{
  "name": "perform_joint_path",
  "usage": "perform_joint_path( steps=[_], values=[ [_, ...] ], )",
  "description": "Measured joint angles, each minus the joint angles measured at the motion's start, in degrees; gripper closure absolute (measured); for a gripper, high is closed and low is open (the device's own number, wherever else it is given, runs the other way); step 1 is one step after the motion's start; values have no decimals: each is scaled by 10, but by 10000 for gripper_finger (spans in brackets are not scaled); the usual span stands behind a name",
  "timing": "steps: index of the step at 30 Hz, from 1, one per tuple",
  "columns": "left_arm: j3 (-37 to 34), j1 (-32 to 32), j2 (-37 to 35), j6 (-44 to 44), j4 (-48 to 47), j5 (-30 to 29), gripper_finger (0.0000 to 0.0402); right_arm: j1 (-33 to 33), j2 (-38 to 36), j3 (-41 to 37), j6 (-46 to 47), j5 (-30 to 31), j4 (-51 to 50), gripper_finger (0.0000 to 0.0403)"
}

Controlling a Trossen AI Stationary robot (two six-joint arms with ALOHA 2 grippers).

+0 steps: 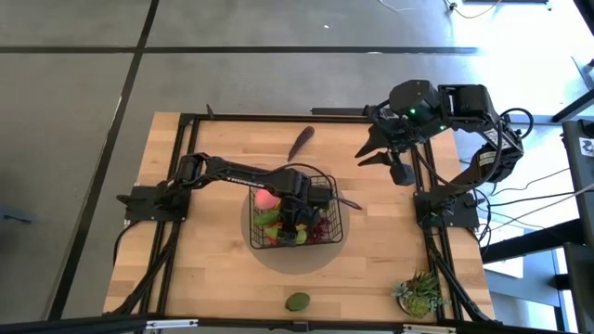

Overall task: Build produce basket
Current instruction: Put the green cucumber into the black wire basket, then put the purple eggplant into the black wire basket

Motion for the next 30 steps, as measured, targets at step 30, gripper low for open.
perform_joint_path(
  steps=[30],
  values=[
    [0,11,0,16,8,17,175,0,0,0,0,0,0,319]
  ],
)
